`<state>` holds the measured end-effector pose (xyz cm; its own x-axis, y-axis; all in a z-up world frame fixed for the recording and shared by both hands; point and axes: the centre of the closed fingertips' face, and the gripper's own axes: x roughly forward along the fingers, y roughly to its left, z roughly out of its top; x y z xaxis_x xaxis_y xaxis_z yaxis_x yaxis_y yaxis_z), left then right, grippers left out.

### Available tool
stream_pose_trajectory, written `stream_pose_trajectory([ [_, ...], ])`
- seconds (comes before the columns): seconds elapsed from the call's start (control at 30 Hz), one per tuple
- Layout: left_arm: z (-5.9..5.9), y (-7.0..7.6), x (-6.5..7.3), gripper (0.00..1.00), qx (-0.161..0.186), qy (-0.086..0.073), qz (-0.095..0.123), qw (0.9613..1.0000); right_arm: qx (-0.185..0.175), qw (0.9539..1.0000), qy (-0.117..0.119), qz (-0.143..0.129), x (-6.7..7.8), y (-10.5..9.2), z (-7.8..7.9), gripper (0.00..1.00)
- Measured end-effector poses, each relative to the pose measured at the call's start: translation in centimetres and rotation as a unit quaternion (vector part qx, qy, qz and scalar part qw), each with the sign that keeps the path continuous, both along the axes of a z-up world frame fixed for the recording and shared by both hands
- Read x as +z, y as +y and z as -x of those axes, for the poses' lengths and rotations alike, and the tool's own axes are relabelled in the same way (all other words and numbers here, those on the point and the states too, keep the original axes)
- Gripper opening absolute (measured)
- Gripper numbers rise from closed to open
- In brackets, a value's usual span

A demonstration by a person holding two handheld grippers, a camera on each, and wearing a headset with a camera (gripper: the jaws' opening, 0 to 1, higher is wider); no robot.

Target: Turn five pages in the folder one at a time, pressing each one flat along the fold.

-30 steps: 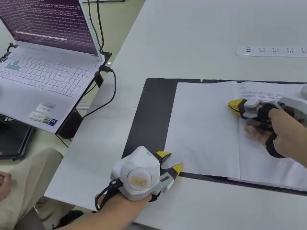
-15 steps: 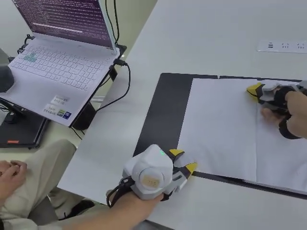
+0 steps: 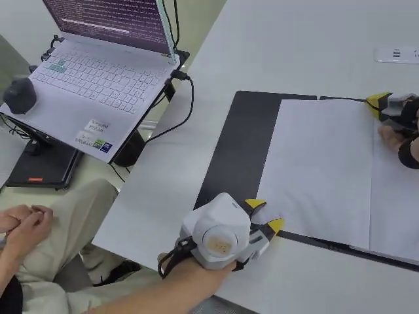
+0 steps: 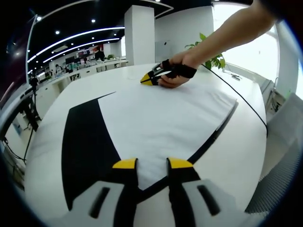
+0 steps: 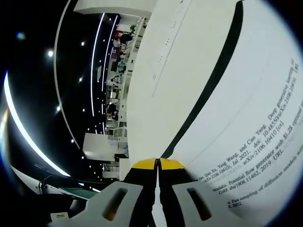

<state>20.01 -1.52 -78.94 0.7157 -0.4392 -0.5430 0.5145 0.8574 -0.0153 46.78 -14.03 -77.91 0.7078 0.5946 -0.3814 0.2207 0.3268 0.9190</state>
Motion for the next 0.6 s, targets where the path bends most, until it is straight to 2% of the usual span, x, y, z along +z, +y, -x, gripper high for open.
stream_pose_trajectory([
  [0.17,0.0,0.0,0.0,0.22,0.001,0.0,0.001,1.0,0.005,1.0,0.001,0.002,0.0,0.0,0.0,0.0],
  [0.3,0.0,0.1,-0.1,0.22,0.0,0.0,0.0,1.0,0.015,0.9999,0.003,0.003,0.0,0.0,0.6,0.0],
  [0.6,0.1,0.0,0.0,0.22,-0.001,0.001,-0.001,1.0,0.06,0.9981,0.014,-0.011,-0.2,0.4,3.5,0.0],
])
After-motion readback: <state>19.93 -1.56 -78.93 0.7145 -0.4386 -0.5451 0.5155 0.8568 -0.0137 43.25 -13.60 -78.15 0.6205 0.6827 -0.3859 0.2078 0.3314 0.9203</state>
